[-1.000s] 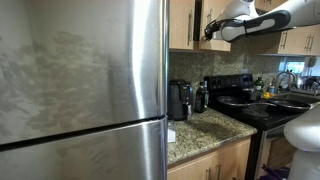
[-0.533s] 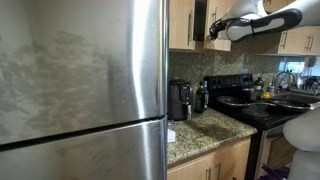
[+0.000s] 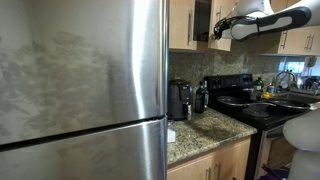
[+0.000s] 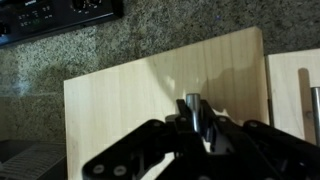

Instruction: Open the right door of the cabinet above the air fryer

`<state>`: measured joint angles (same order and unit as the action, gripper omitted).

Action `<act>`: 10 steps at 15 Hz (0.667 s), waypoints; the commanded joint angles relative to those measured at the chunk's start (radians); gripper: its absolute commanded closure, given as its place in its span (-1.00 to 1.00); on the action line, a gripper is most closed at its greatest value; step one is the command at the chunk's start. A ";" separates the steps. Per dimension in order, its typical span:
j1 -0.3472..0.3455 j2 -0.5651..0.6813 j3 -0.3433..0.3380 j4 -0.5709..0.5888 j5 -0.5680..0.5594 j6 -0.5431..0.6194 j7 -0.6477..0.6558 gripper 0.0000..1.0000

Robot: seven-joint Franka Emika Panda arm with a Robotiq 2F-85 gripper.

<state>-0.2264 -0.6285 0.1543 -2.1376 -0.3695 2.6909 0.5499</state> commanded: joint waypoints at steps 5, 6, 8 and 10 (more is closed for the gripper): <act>-0.159 -0.102 -0.012 -0.082 -0.022 -0.010 -0.042 0.99; -0.159 -0.126 -0.015 -0.094 -0.017 -0.019 -0.047 0.99; -0.169 -0.185 -0.024 -0.136 -0.008 -0.030 -0.056 0.99; -0.184 -0.243 -0.043 -0.174 0.000 -0.048 -0.075 0.99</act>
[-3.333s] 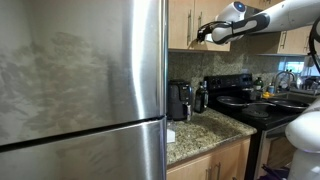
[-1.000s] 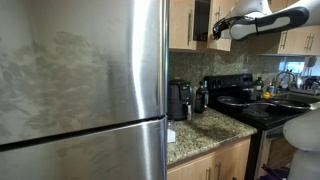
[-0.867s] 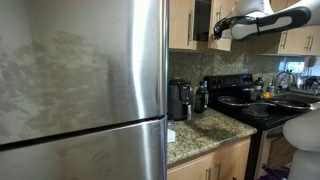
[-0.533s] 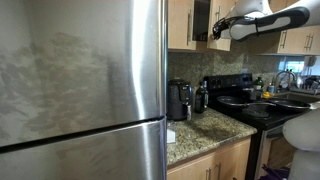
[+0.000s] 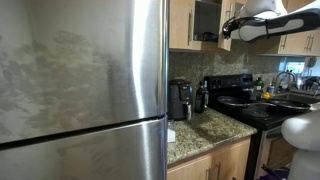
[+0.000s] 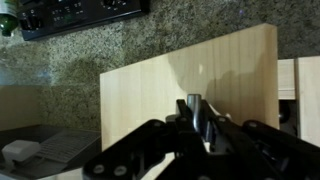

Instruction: Open the right door of the cabinet above the air fryer

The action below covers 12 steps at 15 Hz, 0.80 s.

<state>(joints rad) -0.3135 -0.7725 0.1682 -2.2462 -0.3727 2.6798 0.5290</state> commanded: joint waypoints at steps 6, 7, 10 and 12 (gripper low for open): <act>-0.138 -0.248 -0.164 -0.172 0.059 -0.054 -0.152 0.99; -0.141 -0.261 -0.187 -0.184 0.073 -0.046 -0.176 0.99; -0.077 -0.271 -0.172 -0.182 0.138 -0.027 -0.189 0.99; -0.105 -0.287 -0.199 -0.188 0.145 -0.029 -0.212 0.96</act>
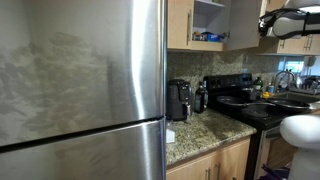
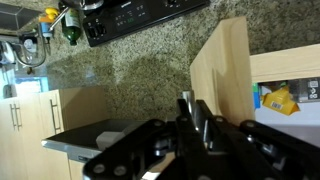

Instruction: Open the right door of the cabinet above the air fryer

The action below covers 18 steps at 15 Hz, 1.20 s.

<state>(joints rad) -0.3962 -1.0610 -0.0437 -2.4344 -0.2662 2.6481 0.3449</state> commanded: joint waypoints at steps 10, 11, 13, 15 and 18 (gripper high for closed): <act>-0.377 0.067 -0.054 0.018 -0.093 0.032 -0.042 0.99; -0.435 0.081 -0.048 0.022 -0.101 0.046 -0.021 0.99; -0.392 0.043 -0.050 0.001 -0.042 0.021 -0.053 0.96; -0.351 0.029 -0.052 0.001 -0.007 -0.023 -0.067 0.43; -0.260 -0.049 -0.043 -0.066 0.078 -0.217 -0.089 0.00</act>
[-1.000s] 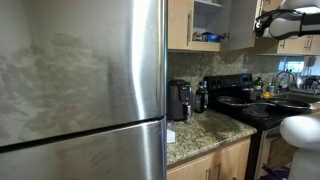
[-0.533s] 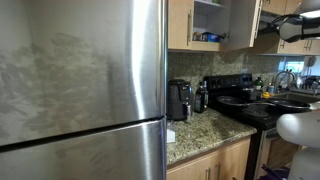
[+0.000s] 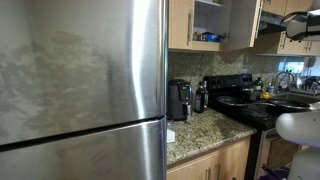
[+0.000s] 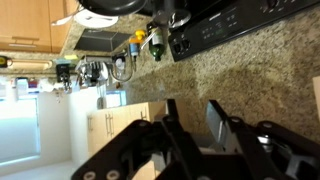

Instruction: Open the right door of the cabinet above the air fryer

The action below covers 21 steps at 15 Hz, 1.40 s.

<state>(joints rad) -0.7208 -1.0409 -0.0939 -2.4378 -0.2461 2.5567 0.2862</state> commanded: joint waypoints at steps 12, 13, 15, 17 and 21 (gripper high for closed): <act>0.576 -0.295 0.228 -0.013 0.373 -0.618 0.058 -1.00; 0.602 -0.274 0.249 0.023 0.376 -0.579 0.036 -1.00; 0.619 -0.206 0.273 0.084 0.331 -0.476 -0.022 -1.00; 0.630 -0.125 0.261 0.133 0.290 -0.343 -0.095 -1.00; 0.626 0.068 0.282 0.182 0.210 0.016 -0.181 -1.00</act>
<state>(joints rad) -0.0961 -1.1417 0.1630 -2.3202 0.0109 2.3820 0.1560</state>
